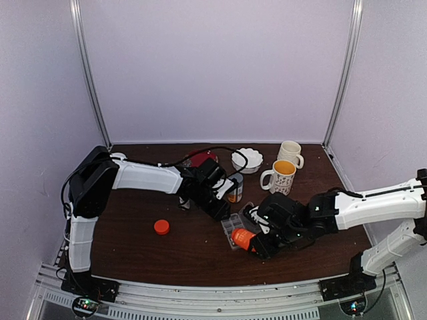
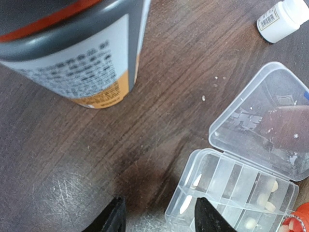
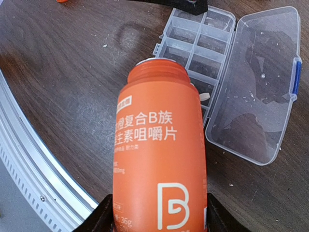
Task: Sort the pills into containers
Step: Pour the pill into the compartment of the pill container.
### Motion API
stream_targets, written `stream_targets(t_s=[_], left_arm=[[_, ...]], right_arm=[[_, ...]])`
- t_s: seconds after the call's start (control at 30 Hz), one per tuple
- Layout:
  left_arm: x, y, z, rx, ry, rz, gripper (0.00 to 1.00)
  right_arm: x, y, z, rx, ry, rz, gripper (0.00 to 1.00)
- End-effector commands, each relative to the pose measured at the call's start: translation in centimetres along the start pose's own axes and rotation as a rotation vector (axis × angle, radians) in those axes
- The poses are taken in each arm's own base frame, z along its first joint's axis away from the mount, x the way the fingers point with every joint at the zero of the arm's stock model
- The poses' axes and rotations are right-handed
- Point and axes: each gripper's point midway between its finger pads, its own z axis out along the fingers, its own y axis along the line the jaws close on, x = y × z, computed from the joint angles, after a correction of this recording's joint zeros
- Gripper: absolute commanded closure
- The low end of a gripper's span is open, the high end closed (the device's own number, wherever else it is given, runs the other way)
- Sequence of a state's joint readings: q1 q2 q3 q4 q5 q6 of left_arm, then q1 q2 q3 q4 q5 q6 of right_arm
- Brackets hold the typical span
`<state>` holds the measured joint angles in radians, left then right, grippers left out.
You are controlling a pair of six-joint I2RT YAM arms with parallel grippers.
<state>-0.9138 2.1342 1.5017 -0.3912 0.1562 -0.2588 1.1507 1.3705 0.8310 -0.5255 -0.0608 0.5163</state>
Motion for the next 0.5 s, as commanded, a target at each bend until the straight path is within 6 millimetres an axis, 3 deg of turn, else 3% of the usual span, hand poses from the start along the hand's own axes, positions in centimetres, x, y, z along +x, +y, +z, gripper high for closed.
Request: stream_targets(t_s=[0.0,0.07,0.13,0.23,0.37,0.47], left_arm=[[0.8,0.0,0.5,-0.009,0.035,0.002,0.49],[0.8,0.0,0.6,-0.009,0.034,0.004,0.49],[0.7,0.0,0.5,-0.009,0.033,0.004,0.49],[0.7,0.0,0.5,-0.009,0.033,0.004,0.49],[0.7,0.0,0.5,-0.009,0.033,0.007,0.49],[0.7,0.0,0.5,-0.010,0.033,0.005,0.49]], right_arm=[[-1.0,0.4,-0.7,-0.001,-0.033,-0.013,1.00],[-0.5,0.2,-0.4,0.025,0.011,-0.032,1.00],[-1.3,0.8,-0.6,-0.021,-0.056,-0.005,1.00],[-0.4,-0.2,-0.1,0.052,0.026,-0.039,1.00],[-1.4,0.8,-0.6,-0.022,-0.061,-0.006,1.00],[-0.5,-0.1,-0.2,0.051,0.025,-0.044,1.00]])
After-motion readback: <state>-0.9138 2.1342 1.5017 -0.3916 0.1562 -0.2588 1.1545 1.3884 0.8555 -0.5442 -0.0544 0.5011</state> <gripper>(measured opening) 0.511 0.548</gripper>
